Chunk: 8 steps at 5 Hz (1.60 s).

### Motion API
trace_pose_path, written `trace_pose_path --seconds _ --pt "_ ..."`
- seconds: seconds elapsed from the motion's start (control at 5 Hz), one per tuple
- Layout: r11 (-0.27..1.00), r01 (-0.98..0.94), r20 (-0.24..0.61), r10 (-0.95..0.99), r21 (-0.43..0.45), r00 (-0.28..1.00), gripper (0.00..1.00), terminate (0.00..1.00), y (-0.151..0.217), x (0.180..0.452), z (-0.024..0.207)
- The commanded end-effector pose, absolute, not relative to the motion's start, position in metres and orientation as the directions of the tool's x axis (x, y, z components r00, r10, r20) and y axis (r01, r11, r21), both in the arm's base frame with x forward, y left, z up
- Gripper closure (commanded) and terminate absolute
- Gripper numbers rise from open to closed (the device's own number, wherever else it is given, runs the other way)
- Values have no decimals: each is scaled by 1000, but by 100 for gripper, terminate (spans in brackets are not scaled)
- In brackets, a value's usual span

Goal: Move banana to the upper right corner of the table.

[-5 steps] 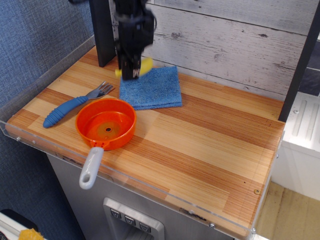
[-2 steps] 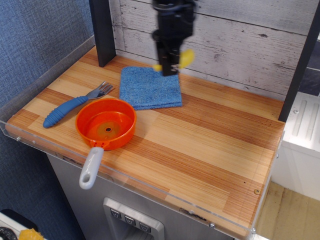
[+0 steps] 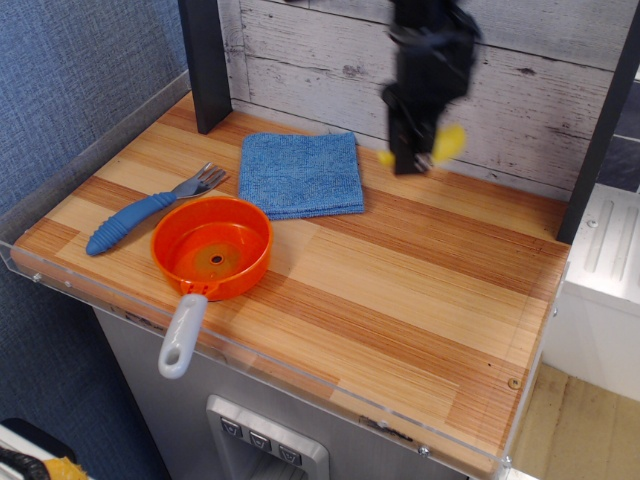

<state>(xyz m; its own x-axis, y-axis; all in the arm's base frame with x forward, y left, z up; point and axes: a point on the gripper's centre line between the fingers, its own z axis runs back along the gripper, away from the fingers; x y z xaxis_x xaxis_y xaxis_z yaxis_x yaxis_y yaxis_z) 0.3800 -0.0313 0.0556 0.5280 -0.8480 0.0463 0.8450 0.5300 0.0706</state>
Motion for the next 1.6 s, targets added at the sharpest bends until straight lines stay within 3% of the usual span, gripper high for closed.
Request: trace_pose_path --seconds 0.0,0.2,0.4,1.0,1.4 --pt "482 870 67 -876 100 477 100 0 -66 398 53" --pt "479 874 67 -878 84 474 100 0 -69 399 43" --pt "474 876 63 -880 88 470 0 0 -74 403 34" --pt "511 853 91 -859 105 504 0 0 -71 401 46" --pt "555 814 132 -832 169 540 0 0 -58 394 85"
